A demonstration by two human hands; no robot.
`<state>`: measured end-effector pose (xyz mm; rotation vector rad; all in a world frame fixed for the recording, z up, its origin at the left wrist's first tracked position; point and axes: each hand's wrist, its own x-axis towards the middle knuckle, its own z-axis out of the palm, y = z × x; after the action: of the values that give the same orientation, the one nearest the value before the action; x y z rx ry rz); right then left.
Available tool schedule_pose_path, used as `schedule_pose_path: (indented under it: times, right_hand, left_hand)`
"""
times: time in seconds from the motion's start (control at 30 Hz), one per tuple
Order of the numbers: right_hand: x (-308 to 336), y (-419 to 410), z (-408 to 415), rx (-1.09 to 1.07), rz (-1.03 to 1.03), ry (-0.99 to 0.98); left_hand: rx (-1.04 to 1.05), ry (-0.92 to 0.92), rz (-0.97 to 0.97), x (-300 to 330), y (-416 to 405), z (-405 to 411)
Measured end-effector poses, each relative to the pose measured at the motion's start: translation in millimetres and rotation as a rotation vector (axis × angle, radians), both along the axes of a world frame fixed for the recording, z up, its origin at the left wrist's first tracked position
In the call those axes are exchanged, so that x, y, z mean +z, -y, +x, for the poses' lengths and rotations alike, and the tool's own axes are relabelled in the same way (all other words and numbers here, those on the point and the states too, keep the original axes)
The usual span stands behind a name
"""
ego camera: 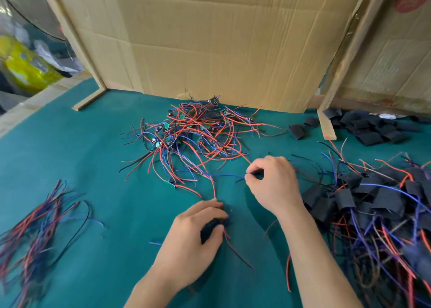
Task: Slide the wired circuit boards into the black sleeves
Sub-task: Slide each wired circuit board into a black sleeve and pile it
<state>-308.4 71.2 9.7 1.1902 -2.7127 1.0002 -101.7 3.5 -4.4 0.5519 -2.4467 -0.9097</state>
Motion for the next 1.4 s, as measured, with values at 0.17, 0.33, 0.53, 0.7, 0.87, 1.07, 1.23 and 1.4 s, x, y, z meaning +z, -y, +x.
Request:
schedule_pose_path:
  times: [0.17,0.33,0.53,0.7,0.87,1.07,1.23,1.4]
  right_hand:
    - [3.2,1.7,5.4,0.032,-0.060,0.163]
    - [2.3,2.2,5.8,0.036,-0.055,0.192]
    - [2.4,0.2,1.9,0.024,-0.123,0.224]
    - [9.5,-5.2,-1.8,-0.020,-0.207,0.266]
    - [39.0,-21.3,-15.8,-0.068,-0.305,0.196]
    - [78.8,-28.2,-51.7,-0.207,-0.221,0.139]
    - [85.0,10.3,-116.4,-0.284,0.067,0.115]
    - [45.0,31.6,-149.7,-0.264,0.440,0.031]
  left_hand:
    - [0.199,-0.068,-0.097,9.2,28.6,-15.6]
    - [0.607,0.170,-0.179,10.3,72.7,-24.7]
    - [0.838,0.268,-0.083,1.6,84.8,-10.5]
    - [0.767,0.073,-0.052,4.9,87.4,-1.1]
    - [0.830,-0.189,0.080,16.9,80.4,-5.3]
    - [0.823,-0.275,0.103,30.8,79.5,1.0]
    - [0.742,-0.373,0.283,39.8,87.1,14.9]
    - [0.511,-0.666,0.868,53.7,92.7,21.3]
